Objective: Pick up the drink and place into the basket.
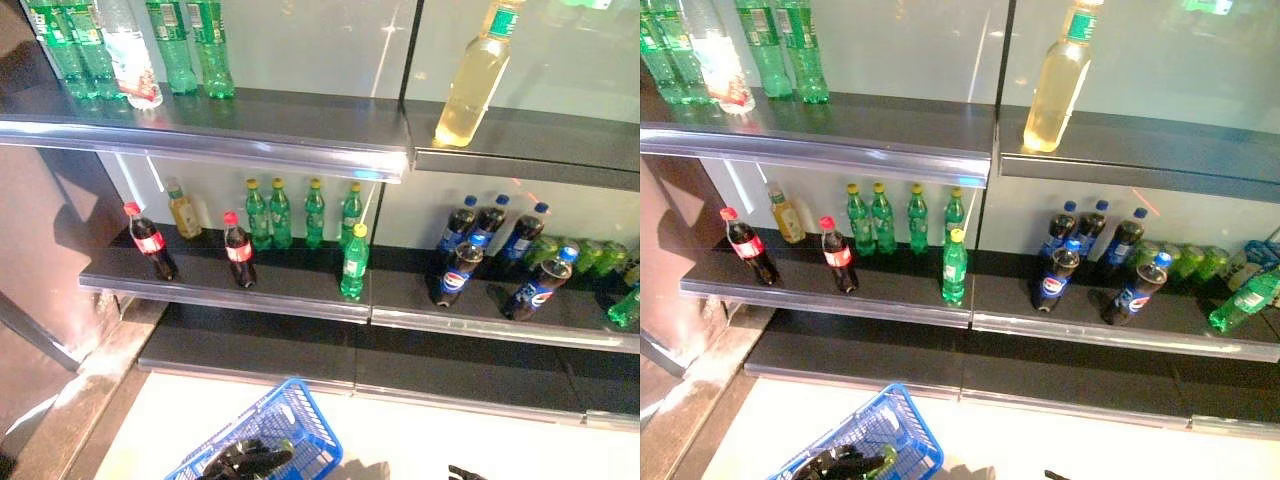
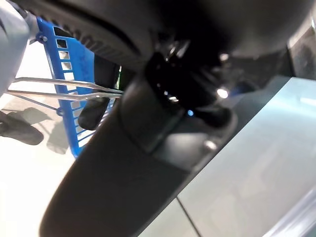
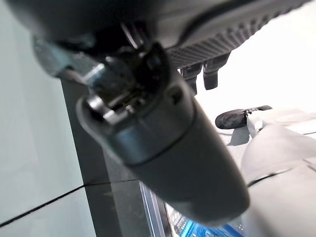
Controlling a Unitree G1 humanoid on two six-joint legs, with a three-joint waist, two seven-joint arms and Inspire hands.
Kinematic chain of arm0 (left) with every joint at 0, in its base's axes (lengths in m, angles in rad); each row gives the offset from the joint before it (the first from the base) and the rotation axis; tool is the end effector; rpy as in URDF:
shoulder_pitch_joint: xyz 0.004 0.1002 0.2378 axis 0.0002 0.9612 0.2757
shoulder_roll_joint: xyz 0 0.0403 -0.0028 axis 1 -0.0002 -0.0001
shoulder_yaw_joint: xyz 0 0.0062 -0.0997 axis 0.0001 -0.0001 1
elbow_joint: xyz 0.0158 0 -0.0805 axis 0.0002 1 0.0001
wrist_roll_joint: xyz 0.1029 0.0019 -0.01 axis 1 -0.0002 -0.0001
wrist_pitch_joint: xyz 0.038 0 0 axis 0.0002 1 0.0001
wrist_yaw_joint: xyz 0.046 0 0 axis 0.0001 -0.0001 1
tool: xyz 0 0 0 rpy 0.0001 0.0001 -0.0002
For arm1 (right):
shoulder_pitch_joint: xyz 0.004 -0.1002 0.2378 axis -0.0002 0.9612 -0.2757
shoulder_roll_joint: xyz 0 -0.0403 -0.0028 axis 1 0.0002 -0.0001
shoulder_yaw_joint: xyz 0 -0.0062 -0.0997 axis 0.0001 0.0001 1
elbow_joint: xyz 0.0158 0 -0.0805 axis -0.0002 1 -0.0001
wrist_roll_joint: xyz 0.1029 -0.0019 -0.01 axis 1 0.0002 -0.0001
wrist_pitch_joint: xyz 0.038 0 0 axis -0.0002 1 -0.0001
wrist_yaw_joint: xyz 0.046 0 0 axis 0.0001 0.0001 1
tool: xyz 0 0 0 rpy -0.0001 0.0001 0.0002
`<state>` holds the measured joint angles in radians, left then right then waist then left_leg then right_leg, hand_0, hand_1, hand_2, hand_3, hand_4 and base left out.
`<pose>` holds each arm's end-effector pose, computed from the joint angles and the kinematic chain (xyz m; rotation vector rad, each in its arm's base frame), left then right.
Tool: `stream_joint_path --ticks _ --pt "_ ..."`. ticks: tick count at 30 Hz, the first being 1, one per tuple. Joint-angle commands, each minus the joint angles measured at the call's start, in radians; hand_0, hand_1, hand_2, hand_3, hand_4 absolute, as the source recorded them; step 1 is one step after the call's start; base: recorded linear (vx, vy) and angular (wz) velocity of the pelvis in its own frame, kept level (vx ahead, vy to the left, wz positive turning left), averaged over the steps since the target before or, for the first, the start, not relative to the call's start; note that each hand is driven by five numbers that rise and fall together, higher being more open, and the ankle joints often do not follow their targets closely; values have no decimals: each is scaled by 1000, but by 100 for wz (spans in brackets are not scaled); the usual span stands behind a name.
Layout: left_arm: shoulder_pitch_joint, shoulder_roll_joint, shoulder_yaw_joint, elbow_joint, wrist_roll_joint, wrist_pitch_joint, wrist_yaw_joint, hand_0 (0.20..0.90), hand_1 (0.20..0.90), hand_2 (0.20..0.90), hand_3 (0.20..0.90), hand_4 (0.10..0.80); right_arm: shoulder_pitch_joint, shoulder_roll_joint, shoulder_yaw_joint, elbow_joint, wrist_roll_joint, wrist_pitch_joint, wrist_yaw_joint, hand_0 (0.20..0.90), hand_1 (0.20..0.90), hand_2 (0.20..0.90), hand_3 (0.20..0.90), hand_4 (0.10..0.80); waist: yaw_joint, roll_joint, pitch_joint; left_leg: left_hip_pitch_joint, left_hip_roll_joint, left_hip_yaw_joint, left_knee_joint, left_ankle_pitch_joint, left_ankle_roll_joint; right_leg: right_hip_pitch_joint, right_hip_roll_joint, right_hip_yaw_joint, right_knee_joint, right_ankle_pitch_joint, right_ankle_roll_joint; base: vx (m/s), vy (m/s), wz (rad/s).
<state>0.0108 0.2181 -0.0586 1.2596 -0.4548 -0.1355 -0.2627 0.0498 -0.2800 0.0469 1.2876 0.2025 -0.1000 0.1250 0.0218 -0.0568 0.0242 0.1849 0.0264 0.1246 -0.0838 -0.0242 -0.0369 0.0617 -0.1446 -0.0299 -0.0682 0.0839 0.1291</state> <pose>0.0688 0.2251 -0.1148 -0.2791 1.0497 0.1414 0.0480 -0.2469 -0.1128 -0.0320 1.2112 -0.1621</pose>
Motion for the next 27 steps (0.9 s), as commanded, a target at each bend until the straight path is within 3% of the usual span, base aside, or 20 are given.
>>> stream_joint_path --ticks 1,6,9,10,12,15,17,18,21,22,23,24,25,27 --pt "-23 84 8 12 107 -88 -68 300 300 300 200 100 -68 -44 -13 32 99 -52 -12 900 900 900 900 800 -13 10 72 -52 -91 -34 87 -91 66 -8 23 -20 24 -14 15 -111 145 -99" --pt "-48 99 -14 21 117 -101 -53 300 300 300 200 100 -57 -48 -57 61 99 -80 17 900 900 900 900 800 -63 9 104 -47 -108 -26 65 -91 68 -106 -3 14 13 73 65 -110 61 -88" --pt "-61 126 20 13 79 -80 -32 300 300 300 200 100 -59 -56 -74 68 71 -66 17 900 900 900 900 800 -61 20 125 -27 -87 29 32 -67 45 -156 -39 -85 33 95 84 -196 -38 -151" --pt "-64 139 21 4 89 -69 -43 300 300 300 200 100 -55 -60 -86 72 78 -63 4 900 900 900 900 800 -59 25 129 -16 -72 87 14 -57 45 -157 -61 -120 102 100 82 -308 -71 -181" --pt "-66 145 14 -1 94 -66 -48 300 300 300 200 100 -57 -62 -89 75 88 -62 0 900 900 900 900 800 -60 27 123 -23 -65 130 11 -50 51 -160 -74 -146 148 98 77 -267 -53 -127" --pt "-64 152 1 -28 61 -53 -41 300 300 300 200 100 -73 -66 -89 81 101 -62 1 900 900 900 900 800 -55 49 111 -26 -42 248 7 -47 73 -134 -88 -220 269 45 58 -280 -65 -114" --pt "-65 152 -1 -34 60 -51 -38 300 300 300 200 100 -80 -63 -82 80 107 -61 1 900 900 900 900 800 -50 49 105 -26 -38 277 7 -49 75 -122 -90 -250 281 38 54 -149 -102 -123" --pt "-66 151 -6 -42 52 -45 -31 300 300 300 200 100 -88 -58 -71 76 102 -57 3 900 900 900 900 800 -44 52 95 -11 -36 290 3 -77 74 -92 -88 -281 276 8 67 -95 -163 -165" --pt "-66 150 2 -56 45 -39 -22 300 300 300 200 100 -98 -50 -58 69 89 -49 8 900 900 900 900 800 -25 48 81 -5 -16 358 6 -70 60 -32 -76 -371 188 -32 50 -80 -217 -134" --pt "-66 150 2 -57 49 -40 -24 300 300 300 200 100 -98 -49 -58 69 89 -48 8 900 900 900 900 800 -24 48 82 -3 -14 361 6 -69 58 -27 -72 -372 179 -31 47 -76 -338 -131" --pt "-65 146 10 -59 47 -49 -15 300 300 300 200 100 -98 -45 -50 68 77 -43 7 900 900 900 900 800 -24 41 71 -1 0 392 10 -56 45 4 -39 -371 99 -42 37 -61 -380 -121" --pt "-66 142 11 -61 35 -51 -8 300 300 300 200 100 -97 -43 -46 68 84 -42 3 900 900 900 900 800 -36 35 69 -5 14 394 27 -55 40 9 -11 -335 72 -50 24 -59 -363 -95" --pt "-66 143 11 -61 35 -51 -8 300 300 300 200 100 -97 -43 -45 68 84 -42 3 900 900 900 900 800 -35 35 69 -6 15 394 29 -56 39 9 -11 -334 71 -49 23 -19 -326 -50" --pt "-73 127 18 -59 40 -77 -21 300 300 300 200 100 -92 -40 -37 62 85 -44 0 900 900 900 900 800 -57 25 68 -19 48 405 77 -62 26 19 21 -300 48 -59 -1 -7 -314 -52"
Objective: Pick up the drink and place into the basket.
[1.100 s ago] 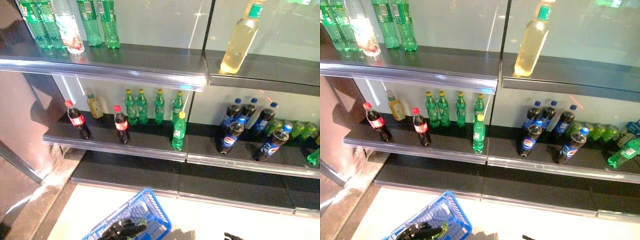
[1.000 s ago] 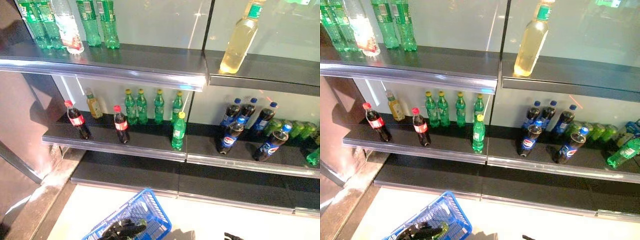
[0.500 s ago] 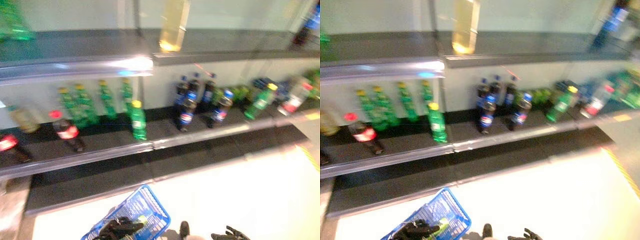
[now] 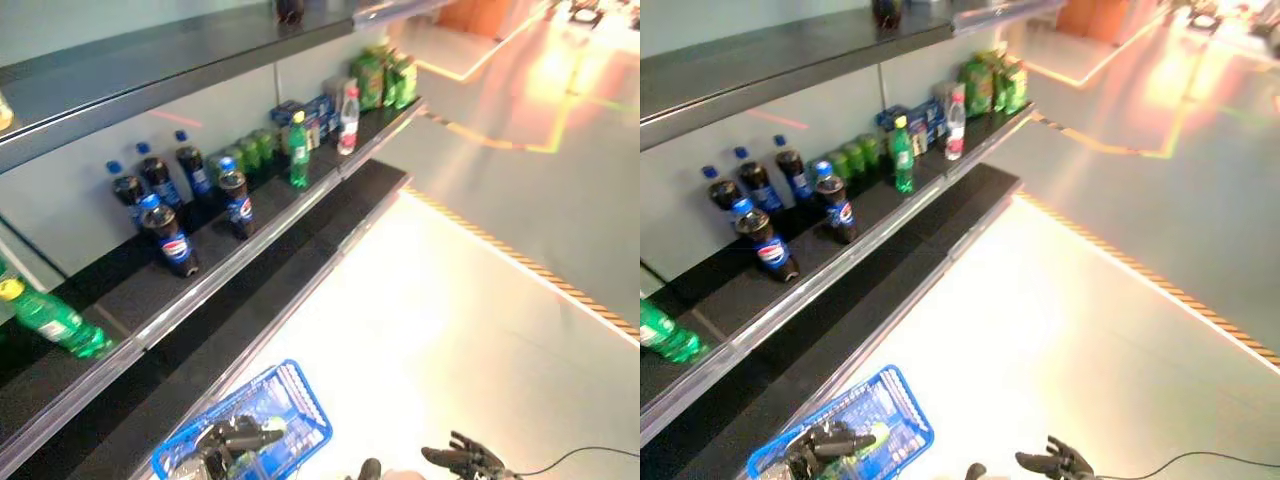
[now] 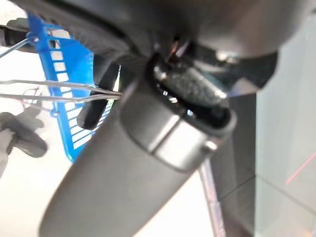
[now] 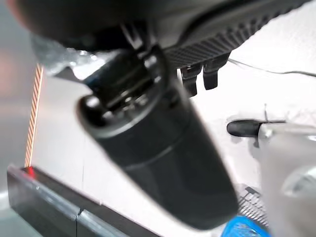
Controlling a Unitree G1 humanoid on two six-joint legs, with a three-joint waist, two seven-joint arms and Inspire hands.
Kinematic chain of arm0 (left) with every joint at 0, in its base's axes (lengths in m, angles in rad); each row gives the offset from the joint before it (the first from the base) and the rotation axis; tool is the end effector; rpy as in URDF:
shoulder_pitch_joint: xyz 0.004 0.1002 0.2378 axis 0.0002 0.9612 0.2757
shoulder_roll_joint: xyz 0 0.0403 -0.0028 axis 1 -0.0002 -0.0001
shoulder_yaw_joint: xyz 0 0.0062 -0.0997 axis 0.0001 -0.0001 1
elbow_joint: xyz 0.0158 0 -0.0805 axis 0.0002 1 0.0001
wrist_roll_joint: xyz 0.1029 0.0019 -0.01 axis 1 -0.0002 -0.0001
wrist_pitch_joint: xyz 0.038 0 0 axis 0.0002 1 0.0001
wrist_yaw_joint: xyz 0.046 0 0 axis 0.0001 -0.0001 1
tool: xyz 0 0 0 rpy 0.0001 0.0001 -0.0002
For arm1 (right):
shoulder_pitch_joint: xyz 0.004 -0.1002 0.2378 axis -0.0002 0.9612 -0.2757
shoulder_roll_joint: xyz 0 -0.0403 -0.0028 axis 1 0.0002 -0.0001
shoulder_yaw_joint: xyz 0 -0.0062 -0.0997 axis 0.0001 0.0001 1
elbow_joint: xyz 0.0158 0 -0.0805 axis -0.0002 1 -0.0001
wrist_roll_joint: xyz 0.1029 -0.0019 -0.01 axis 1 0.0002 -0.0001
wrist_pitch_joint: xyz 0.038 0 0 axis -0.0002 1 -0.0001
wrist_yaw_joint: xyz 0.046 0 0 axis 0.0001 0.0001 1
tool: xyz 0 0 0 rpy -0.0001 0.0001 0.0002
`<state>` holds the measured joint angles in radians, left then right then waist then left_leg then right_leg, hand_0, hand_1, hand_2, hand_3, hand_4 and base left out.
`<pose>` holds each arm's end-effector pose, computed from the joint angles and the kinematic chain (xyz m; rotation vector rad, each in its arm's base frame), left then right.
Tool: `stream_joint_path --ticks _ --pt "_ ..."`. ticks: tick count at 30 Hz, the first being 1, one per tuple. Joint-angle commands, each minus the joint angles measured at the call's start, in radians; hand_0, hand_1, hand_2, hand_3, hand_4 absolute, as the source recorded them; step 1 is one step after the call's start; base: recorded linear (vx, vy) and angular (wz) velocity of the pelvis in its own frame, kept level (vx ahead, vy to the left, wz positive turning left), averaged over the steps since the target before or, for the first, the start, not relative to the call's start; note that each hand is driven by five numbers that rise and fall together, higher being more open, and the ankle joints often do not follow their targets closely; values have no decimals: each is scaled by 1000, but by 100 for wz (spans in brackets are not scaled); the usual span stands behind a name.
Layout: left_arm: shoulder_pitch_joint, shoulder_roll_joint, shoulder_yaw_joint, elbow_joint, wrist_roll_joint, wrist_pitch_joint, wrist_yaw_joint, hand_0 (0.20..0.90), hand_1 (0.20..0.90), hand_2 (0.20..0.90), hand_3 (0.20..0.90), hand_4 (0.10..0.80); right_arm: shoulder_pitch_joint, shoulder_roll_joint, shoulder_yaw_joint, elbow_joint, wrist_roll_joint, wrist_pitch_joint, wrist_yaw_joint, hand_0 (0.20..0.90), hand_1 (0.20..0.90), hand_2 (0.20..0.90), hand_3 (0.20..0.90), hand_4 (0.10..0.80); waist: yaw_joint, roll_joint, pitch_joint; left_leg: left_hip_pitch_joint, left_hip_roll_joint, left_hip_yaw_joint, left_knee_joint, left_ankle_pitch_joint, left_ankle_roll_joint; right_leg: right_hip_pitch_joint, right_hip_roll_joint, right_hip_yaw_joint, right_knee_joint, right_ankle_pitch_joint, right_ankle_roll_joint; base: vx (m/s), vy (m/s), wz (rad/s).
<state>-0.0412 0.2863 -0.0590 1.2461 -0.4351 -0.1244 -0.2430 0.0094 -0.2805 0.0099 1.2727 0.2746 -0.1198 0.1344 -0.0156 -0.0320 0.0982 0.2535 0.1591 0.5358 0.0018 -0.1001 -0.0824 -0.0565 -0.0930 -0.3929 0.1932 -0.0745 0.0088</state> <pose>0.0902 0.2470 -0.1040 -0.1905 1.0010 0.1576 0.0666 -0.2489 -0.1090 0.0432 1.1129 -0.2174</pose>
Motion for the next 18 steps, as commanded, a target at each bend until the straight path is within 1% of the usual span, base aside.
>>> stream_joint_path --ticks 1,3,4,5,6,7,8,9,10,11,12,13,14,15,16,17,18 --pt "-22 55 14 -48 22 -92 -43 300 300 300 200 100 -47 -40 0 74 15 -21 -15 900 900 900 900 800 -24 1 -5 -93 -74 -8 -2 21 63 140 -22 69 -217 98 111 -6 -164 -37" --pt "-24 53 11 -50 18 -90 -41 300 300 300 200 100 -46 -41 0 72 15 -20 -17 900 900 900 900 800 -26 2 -5 -96 -69 -10 0 25 59 140 -19 72 -218 97 109 -11 -136 -34" --pt "-31 37 1 -53 20 -89 -40 300 300 300 200 100 -36 -41 -8 78 23 -26 -18 900 900 900 900 800 -36 5 -4 -102 -49 -10 11 35 42 146 -7 77 -221 88 98 -12 -194 -38" --pt "-31 35 0 -51 21 -90 -40 300 300 300 200 100 -36 -41 -9 79 23 -26 -18 900 900 900 900 800 -38 5 -5 -102 -47 -8 15 33 42 147 -5 76 -221 86 95 -7 -244 -21" --pt "-34 29 -4 -45 21 -92 -37 300 300 300 200 100 -36 -39 -11 82 24 -28 -17 900 900 900 900 800 -45 5 -6 -102 -39 -6 31 28 39 148 1 76 -221 80 86 7 -173 -19" --pt "-36 20 -9 -38 23 -95 -31 300 300 300 200 100 -35 -38 -7 84 24 -31 -14 900 900 900 900 800 -53 3 -6 -112 -27 -8 82 19 31 148 6 77 -219 73 71 13 -217 -9" --pt "-38 13 -13 -36 26 -93 -26 300 300 300 200 100 -34 -38 -2 83 25 -33 -15 900 900 900 900 800 -54 -1 -3 -130 -14 -18 145 24 19 150 8 83 -218 70 60 18 -203 -14" --pt "-38 10 -15 -34 29 -92 -23 300 300 300 200 100 -34 -38 1 79 29 -33 -15 900 900 900 900 800 -53 -3 0 -153 1 -31 199 37 5 153 12 88 -220 69 50 34 -209 -23" --pt "-35 4 -14 -31 32 -94 -22 300 300 300 200 100 -33 -39 6 71 27 -34 -11 900 900 900 900 800 -46 -10 9 -195 24 -66 298 75 -17 161 14 100 -222 66 38 35 -192 -30" --pt "-33 2 -13 -30 34 -94 -22 300 300 300 200 100 -33 -40 8 67 24 -34 -8 900 900 900 900 800 -43 -12 14 -217 38 -90 349 86 -28 164 17 105 -224 65 30 -7 -213 -40" --pt "-25 2 -9 -27 31 -96 -21 300 300 300 200 100 -36 -49 13 58 16 -34 3 900 900 900 900 800 -33 -20 27 -271 44 -146 437 133 -20 157 12 118 -218 77 10 -4 -143 -40" --pt "-20 3 -7 -26 30 -95 -18 300 300 300 200 100 -37 -52 15 55 17 -33 6 900 900 900 900 800 -29 -22 30 -284 38 -168 454 135 -17 158 9 126 -216 77 9 -14 -98 -62" --pt "-20 3 -8 -26 30 -95 -18 300 300 300 200 100 -37 -52 15 55 17 -33 6 900 900 900 900 800 -29 -21 30 -285 39 -169 455 135 -17 158 9 126 -216 77 9 133 -8 -79" --pt "2 5 10 -21 24 -90 -14 300 300 300 200 100 -51 -65 23 50 11 -12 13 900 900 900 900 800 7 -16 48 -331 -72 -325 460 101 15 167 6 197 -206 77 17 112 14 -67" --pt "2 5 10 -21 24 -90 -14 300 300 300 200 100 -51 -65 23 50 11 -12 13 900 900 900 900 800 7 -16 48 -331 -72 -325 460 101 15 167 6 197 -206 77 17 242 50 -78" --pt "24 1 26 -17 29 -94 -19 300 300 300 200 100 -64 -69 27 56 -4 -2 12 900 900 900 900 800 33 -2 50 -341 -142 -377 373 90 34 173 17 248 -207 72 27 283 99 -89" --pt "44 4 29 -18 40 -95 -32 300 300 300 200 100 -77 -74 27 68 9 6 4 900 900 900 900 800 47 26 46 -335 -139 -377 201 114 29 188 40 274 -219 59 37 283 99 -89"
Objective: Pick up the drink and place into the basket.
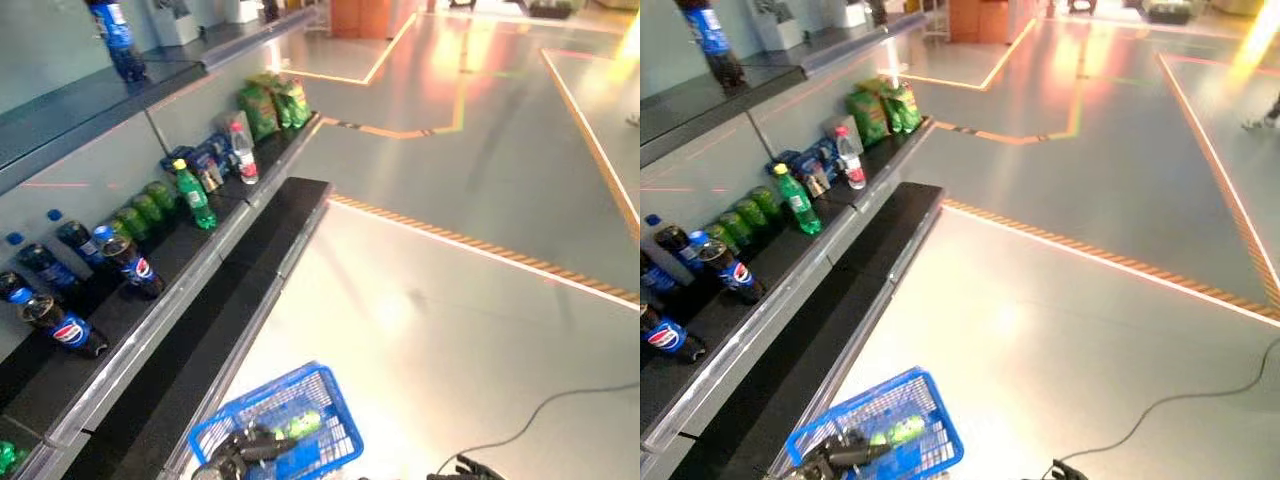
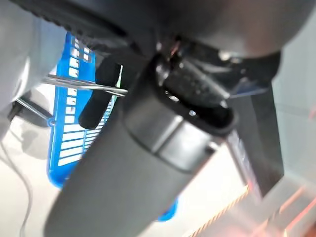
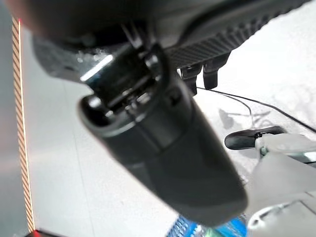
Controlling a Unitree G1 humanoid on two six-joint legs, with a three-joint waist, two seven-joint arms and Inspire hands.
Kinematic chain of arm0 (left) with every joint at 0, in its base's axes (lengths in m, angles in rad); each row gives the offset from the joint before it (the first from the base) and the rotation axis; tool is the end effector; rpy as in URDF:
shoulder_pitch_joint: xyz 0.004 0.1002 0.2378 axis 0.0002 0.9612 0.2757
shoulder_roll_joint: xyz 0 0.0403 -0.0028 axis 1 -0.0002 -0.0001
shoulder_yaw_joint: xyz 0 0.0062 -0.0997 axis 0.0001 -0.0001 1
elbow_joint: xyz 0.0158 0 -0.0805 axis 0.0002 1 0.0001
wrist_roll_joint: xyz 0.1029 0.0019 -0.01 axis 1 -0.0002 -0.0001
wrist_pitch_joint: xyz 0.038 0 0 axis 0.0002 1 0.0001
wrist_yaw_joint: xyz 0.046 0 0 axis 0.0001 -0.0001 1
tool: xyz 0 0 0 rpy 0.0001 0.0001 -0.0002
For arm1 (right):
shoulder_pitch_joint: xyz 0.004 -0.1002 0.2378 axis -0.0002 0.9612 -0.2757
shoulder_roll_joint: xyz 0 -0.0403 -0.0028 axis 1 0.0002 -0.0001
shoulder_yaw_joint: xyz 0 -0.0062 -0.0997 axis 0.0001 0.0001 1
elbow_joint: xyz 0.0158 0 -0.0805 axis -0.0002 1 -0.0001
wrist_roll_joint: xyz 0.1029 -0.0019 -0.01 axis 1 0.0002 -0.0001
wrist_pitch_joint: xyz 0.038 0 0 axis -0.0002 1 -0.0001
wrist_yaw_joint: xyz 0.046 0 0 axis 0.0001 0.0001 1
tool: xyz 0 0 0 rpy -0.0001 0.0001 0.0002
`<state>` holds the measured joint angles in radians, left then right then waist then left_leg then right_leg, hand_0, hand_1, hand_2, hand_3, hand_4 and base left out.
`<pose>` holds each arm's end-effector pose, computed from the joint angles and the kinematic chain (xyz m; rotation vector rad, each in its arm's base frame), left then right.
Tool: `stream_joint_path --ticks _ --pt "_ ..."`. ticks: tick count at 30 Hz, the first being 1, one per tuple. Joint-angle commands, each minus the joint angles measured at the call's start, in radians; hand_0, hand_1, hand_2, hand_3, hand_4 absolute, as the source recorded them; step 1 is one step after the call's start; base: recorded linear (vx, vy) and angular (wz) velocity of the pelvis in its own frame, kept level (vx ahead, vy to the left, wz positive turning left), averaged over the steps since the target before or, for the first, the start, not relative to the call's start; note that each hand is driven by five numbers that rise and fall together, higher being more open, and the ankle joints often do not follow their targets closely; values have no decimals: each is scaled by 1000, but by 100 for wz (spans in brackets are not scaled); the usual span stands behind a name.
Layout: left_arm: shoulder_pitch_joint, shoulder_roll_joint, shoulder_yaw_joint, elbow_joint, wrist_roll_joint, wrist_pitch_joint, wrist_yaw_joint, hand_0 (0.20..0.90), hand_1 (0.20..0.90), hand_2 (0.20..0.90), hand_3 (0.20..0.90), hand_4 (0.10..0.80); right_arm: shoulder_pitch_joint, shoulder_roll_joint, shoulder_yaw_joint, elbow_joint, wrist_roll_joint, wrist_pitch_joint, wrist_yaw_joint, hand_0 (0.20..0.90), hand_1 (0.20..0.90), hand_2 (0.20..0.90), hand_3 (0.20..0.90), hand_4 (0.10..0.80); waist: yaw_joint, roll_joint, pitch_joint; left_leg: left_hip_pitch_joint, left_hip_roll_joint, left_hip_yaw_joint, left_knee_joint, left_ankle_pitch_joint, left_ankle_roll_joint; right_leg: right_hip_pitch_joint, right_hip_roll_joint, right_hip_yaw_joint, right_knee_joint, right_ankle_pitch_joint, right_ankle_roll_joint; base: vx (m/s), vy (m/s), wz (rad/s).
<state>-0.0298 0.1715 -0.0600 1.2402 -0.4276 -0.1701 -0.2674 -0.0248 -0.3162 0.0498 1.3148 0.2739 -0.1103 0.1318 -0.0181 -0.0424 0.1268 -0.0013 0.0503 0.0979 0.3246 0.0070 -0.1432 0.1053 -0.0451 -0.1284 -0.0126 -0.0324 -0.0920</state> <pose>0.0887 0.2077 -0.1136 -0.2863 0.9720 0.0712 0.0715 -0.2589 -0.1055 -0.0114 1.1368 -0.2104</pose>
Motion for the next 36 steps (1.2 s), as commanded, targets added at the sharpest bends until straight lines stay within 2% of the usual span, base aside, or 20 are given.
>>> stream_joint_path --ticks 1,2,4,5,8,9,11,12,14,15,16,21,23,25,26,27,28,32,34,36 --pt "33 119 30 -12 33 -49 -8 300 300 300 200 100 -43 -38 -12 26 9 -4 7 900 900 900 900 800 49 36 18 -81 -30 61 -122 6 90 26 -7 9 -13 17 138 273 101 -104" --pt "41 117 24 -7 30 -48 -9 300 300 300 200 100 -47 -38 -12 31 15 -2 -2 900 900 900 900 800 59 51 22 -69 -36 64 -231 34 82 45 1 24 -21 8 143 188 57 -66" --pt "54 114 24 9 38 -50 -10 300 300 300 200 100 -45 -35 -8 39 18 -5 -9 900 900 900 900 800 79 75 25 -98 -52 40 -334 102 59 73 26 52 -23 -10 144 377 58 -47" --pt "60 114 29 18 42 -46 -13 300 300 300 200 100 -38 -31 -11 44 6 -12 -13 900 900 900 900 800 91 86 29 -134 -61 49 -344 131 51 95 42 73 -19 -30 140 448 44 -27" --pt "65 121 40 21 53 -40 -27 300 300 300 200 100 -25 -30 -16 48 -7 -16 -21 900 900 900 900 800 100 86 30 -160 -77 71 -312 124 60 119 45 80 -4 -58 138 271 56 -63" --pt "65 127 56 18 51 -26 -33 300 300 300 200 100 -23 -31 -11 55 -14 -16 -24 900 900 900 900 800 98 83 22 -150 -80 88 -306 110 77 125 44 79 5 -72 140 199 59 -54" --pt "63 129 63 26 48 -27 -41 300 300 300 200 100 -19 -33 -14 59 -15 -17 -26 900 900 900 900 800 102 82 15 -147 -91 85 -309 106 82 133 41 76 18 -80 147 295 66 -61" --pt "54 139 67 33 42 -20 -34 300 300 300 200 100 -8 -28 -23 71 -45 -23 -9 900 900 900 900 800 103 73 0 -110 -99 90 -303 59 124 143 16 52 70 -118 165 308 53 -53" --pt "51 143 67 32 38 -17 -36 300 300 300 200 100 -4 -27 -24 71 -51 -24 -5 900 900 900 900 800 104 69 -3 -101 -104 87 -303 51 133 144 9 46 83 -117 170 237 48 -50" --pt "45 150 64 29 19 -14 -44 300 300 300 200 100 2 -25 -18 67 -54 -22 1 900 900 900 900 800 106 61 -10 -85 -116 75 -306 38 149 135 -5 35 123 -103 181 348 118 -50" --pt "14 168 53 20 9 5 -47 300 300 300 200 100 12 -17 -20 67 -39 -26 2 900 900 900 900 800 90 62 -18 -30 -131 40 -334 23 189 9 -19 31 387 3 223 328 123 -27" --pt "-15 179 21 10 -5 2 -45 300 300 300 200 100 20 -10 -33 64 -9 -35 8 900 900 900 900 800 55 82 -6 25 -114 7 -342 -2 208 -171 20 50 681 44 219 182 41 7" --pt "-26 172 8 -1 -32 2 -37 300 300 300 200 100 21 -5 -46 64 -13 -35 9 900 900 900 900 800 52 79 -9 49 -105 16 -335 -19 199 -204 -75 32 574 43 202 271 -78 38" --pt "-27 172 5 -4 -34 2 -36 300 300 300 200 100 21 -3 -51 62 -11 -32 7 900 900 900 900 800 51 78 -6 57 -103 16 -336 -24 195 -196 -96 26 542 42 202 145 -97 29" --pt "-33 171 -4 -10 -40 3 -32 300 300 300 200 100 20 -2 -59 61 -12 -36 7 900 900 900 900 800 48 68 -1 66 -106 15 -336 -35 189 -196 -129 21 430 68 211 218 -200 49" --pt "-38 170 -13 -14 -43 4 -26 300 300 300 200 100 19 -2 -64 63 -9 -43 8 900 900 900 900 800 41 61 5 77 -109 12 -336 -47 185 -200 -142 20 340 81 217 353 -335 57" --pt "-44 168 -20 -13 -43 2 -22 300 300 300 200 100 13 -1 -65 68 -5 -53 8 900 900 900 900 800 21 43 13 103 -123 1 -330 -82 180 -218 -150 31 165 122 232 323 -300 55" --pt "-47 171 -15 -3 -32 -1 -25 300 300 300 200 100 -6 -4 -65 74 -5 -53 16 900 900 900 900 800 8 36 15 143 -124 -4 -331 -121 171 -254 -154 -2 81 180 248 237 -198 -3" --pt "-33 173 -3 8 -23 -10 -19 300 300 300 200 100 -20 -1 -57 74 -11 -33 16 900 900 900 900 800 2 32 8 172 -117 -19 -313 -150 173 -255 -133 10 105 167 246 363 -344 13" --pt "-20 167 6 15 -9 -19 -20 300 300 300 200 100 -18 5 -39 75 -11 -38 17 900 900 900 900 800 1 29 -8 182 -103 -46 -282 -163 163 -219 -100 23 109 126 230 353 -404 45"
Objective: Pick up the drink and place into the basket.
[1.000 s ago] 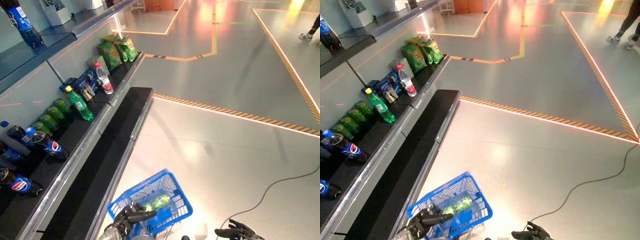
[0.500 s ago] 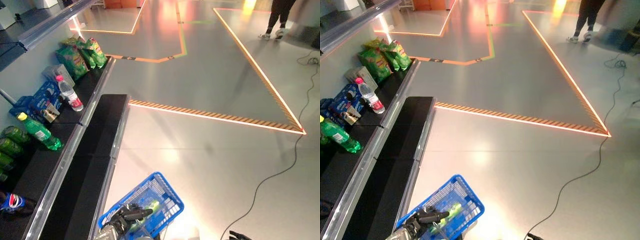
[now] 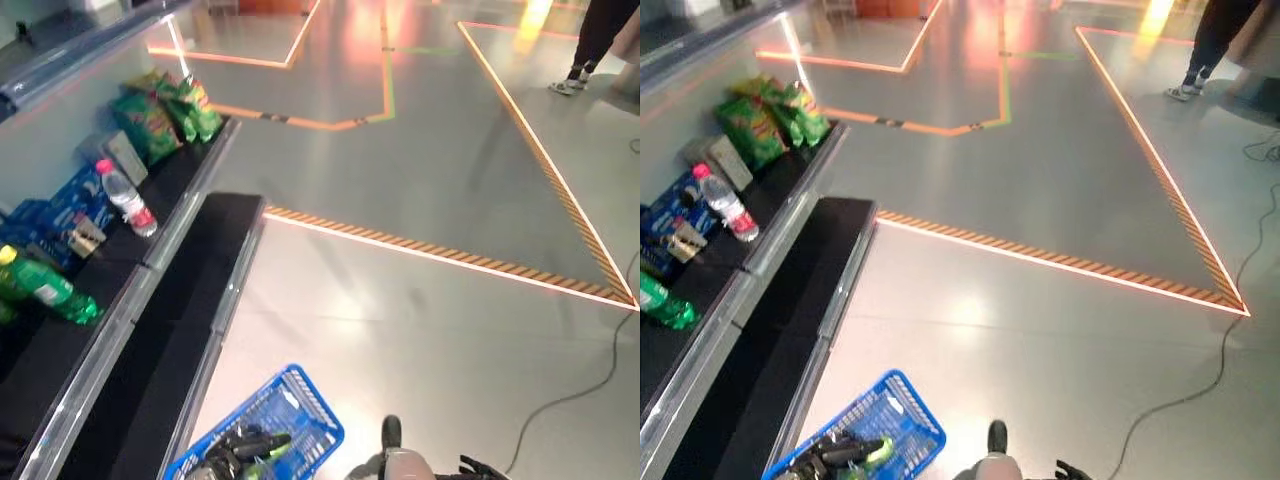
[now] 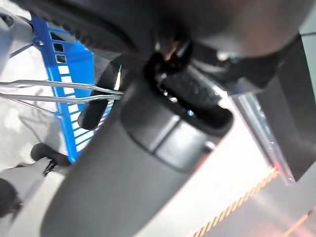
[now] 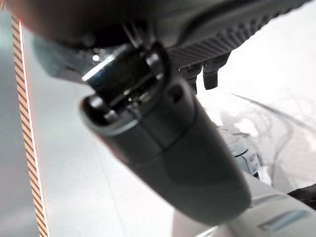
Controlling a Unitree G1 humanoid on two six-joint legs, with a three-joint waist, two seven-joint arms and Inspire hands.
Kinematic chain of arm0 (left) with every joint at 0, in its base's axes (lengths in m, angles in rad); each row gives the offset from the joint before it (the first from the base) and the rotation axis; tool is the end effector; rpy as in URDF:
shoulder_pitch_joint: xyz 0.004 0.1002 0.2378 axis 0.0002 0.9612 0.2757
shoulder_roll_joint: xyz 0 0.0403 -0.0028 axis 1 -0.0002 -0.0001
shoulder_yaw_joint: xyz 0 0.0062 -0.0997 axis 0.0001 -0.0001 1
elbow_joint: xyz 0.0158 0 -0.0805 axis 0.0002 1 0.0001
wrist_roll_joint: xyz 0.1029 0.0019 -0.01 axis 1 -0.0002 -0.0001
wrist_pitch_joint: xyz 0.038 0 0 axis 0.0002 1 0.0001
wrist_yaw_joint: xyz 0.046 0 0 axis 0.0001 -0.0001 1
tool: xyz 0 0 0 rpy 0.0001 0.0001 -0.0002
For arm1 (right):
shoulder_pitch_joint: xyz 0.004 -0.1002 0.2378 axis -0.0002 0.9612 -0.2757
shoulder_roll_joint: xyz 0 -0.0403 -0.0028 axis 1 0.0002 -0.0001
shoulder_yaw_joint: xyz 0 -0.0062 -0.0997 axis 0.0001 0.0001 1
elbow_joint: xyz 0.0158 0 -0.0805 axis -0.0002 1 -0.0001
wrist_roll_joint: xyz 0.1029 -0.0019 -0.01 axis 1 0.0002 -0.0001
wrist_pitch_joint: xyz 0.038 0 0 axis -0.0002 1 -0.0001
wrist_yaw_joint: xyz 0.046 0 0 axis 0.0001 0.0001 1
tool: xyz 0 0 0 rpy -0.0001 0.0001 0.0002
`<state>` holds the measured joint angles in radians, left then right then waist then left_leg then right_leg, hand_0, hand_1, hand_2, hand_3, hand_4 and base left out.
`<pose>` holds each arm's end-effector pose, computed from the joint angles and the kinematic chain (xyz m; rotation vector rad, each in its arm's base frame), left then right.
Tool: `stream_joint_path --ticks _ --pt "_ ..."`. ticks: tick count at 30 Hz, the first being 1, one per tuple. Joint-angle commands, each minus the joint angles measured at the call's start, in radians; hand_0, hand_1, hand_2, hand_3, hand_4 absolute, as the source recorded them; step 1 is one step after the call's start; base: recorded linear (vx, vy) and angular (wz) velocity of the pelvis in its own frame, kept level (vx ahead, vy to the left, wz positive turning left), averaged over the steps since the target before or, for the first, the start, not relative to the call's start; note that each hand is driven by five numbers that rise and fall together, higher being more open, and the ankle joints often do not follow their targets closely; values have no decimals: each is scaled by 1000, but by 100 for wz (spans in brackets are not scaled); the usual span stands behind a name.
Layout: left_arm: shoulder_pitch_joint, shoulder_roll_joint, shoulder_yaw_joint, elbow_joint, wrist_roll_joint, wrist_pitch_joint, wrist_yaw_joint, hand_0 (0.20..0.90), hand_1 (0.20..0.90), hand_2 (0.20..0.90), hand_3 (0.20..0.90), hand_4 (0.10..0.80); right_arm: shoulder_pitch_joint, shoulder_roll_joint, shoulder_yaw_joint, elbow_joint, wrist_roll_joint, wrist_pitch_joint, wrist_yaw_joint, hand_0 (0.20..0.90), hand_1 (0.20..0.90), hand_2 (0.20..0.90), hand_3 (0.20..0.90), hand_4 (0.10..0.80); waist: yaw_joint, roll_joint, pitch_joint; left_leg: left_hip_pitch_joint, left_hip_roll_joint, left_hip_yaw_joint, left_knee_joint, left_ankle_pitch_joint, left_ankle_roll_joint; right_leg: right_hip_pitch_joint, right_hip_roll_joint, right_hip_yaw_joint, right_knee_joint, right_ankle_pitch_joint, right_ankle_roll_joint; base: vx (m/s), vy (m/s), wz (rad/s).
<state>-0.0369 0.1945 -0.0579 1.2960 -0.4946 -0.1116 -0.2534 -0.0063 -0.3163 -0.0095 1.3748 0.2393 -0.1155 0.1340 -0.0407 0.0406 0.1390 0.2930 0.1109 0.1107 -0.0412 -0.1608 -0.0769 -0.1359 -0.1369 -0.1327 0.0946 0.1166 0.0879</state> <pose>0.0791 0.2165 -0.1157 -0.3301 1.0556 0.1582 0.0537 -0.2631 -0.1077 0.0014 1.1983 -0.2569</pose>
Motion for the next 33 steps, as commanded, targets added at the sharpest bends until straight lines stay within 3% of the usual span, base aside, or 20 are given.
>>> stream_joint_path --ticks 1,4,6,7,9,11,13,16,18,19,20,21,23,24,25,26,28,30,31,33 --pt "-7 141 3 -42 66 -81 -35 300 300 300 200 100 -35 5 26 9 29 -29 14 900 900 900 900 800 28 -58 -24 -118 -157 -62 112 -1 89 40 -3 21 -2 -30 43 206 -301 26" --pt "6 119 7 -58 54 -84 -23 300 300 300 200 100 -33 -2 47 -16 65 -3 45 900 900 900 900 800 47 -63 -27 -140 -138 -66 201 2 66 86 7 -6 -24 -40 20 130 -254 13" --pt "9 113 -7 -73 50 -88 -24 300 300 300 200 100 -51 8 82 -68 75 25 19 900 900 900 900 800 67 -72 -16 -210 -116 -78 354 108 25 133 16 -33 -53 -55 -11 66 -247 14" --pt "11 110 -13 -72 47 -94 -26 300 300 300 200 100 -57 10 91 -79 113 34 19 900 900 900 900 800 74 -74 -13 -244 -113 -77 400 130 20 144 17 -41 -60 -58 -19 49 -245 21" --pt "8 111 -5 -75 59 -87 -41 300 300 300 200 100 -73 3 76 -82 141 26 26 900 900 900 900 800 90 -77 8 -338 -88 -39 530 169 12 182 15 -63 -63 -85 -40 68 -191 23" --pt "11 115 -7 -78 82 -76 -55 300 300 300 200 100 -78 -1 67 -78 148 11 25 900 900 900 900 800 97 -69 16 -363 -53 7 498 169 11 211 17 -86 -64 -109 -44 116 -74 23" --pt "12 113 -8 -71 96 -79 -62 300 300 300 200 100 -87 -5 67 -64 149 -2 21 900 900 900 900 800 101 -54 15 -355 -62 47 391 153 13 223 23 -97 -75 -120 -34 156 27 26" --pt "24 97 7 -60 90 -85 -58 300 300 300 200 100 -95 -11 61 -36 130 2 -2 900 900 900 900 800 116 -1 -1 -357 -126 108 107 184 12 261 81 -76 -105 -148 -24 295 75 38" --pt "35 95 12 -60 89 -88 -55 300 300 300 200 100 -80 -9 54 -22 114 -3 -15 900 900 900 900 800 125 23 -9 -382 -134 159 16 251 3 290 121 -67 -104 -177 -29 319 51 13" --pt "35 95 12 -60 89 -88 -55 300 300 300 200 100 -79 -9 54 -22 114 -3 -16 900 900 900 900 800 126 22 -9 -381 -134 159 14 252 3 290 121 -67 -104 -177 -29 251 30 3" --pt "37 97 13 -65 94 -83 -55 300 300 300 200 100 -64 -8 49 -16 112 -10 -24 900 900 900 900 800 127 27 -13 -400 -129 222 10 269 5 308 136 -80 -101 -198 -36 246 22 -5" --pt "37 98 13 -66 95 -79 -53 300 300 300 200 100 -57 -8 46 -13 110 -11 -30 900 900 900 900 800 125 23 -18 -398 -136 228 5 256 2 324 134 -80 -101 -218 -33 375 28 -16" --pt "47 100 30 -66 103 -71 -49 300 300 300 200 100 -40 -5 38 -3 91 -7 -44 900 900 900 900 800 133 13 -30 -410 -145 281 21 246 22 349 134 -111 -88 -247 -38 400 25 11" --pt "56 104 47 -58 111 -73 -52 300 300 300 200 100 -38 -1 37 10 68 -2 -51 900 900 900 900 800 142 5 -40 -399 -163 278 12 230 43 365 129 -122 -60 -282 -36 304 20 34" --pt "56 104 47 -58 111 -73 -52 300 300 300 200 100 -38 -1 37 10 68 -2 -51 900 900 900 900 800 142 5 -40 -399 -163 278 12 230 43 365 129 -122 -60 -282 -36 389 7 36" --pt "61 109 65 -45 114 -75 -48 300 300 300 200 100 -37 4 36 21 40 10 -63 900 900 900 900 800 159 -8 -48 -381 -189 251 11 212 65 378 113 -131 -24 -281 -16 273 6 29" --pt "60 130 79 -51 109 -66 -73 300 300 300 200 100 -32 7 33 23 8 9 -58 900 900 900 900 800 171 -21 -56 -348 -205 232 13 200 119 341 81 -149 93 -191 25 304 59 17" --pt "54 136 70 -58 104 -62 -81 300 300 300 200 100 -29 6 31 17 6 2 -55 900 900 900 900 800 171 -21 -59 -325 -214 203 4 194 135 311 59 -145 208 -151 43 228 127 15" --pt "48 143 50 -64 80 -57 -74 300 300 300 200 100 -26 5 20 6 21 3 -59 900 900 900 900 800 168 -8 -56 -298 -214 155 3 186 147 252 40 -125 380 -102 53 186 118 26" --pt "45 145 44 -66 71 -53 -66 300 300 300 200 100 -25 5 16 1 18 -3 -59 900 900 900 900 800 166 -5 -55 -291 -215 136 7 181 150 222 33 -115 434 -92 54 190 105 45"
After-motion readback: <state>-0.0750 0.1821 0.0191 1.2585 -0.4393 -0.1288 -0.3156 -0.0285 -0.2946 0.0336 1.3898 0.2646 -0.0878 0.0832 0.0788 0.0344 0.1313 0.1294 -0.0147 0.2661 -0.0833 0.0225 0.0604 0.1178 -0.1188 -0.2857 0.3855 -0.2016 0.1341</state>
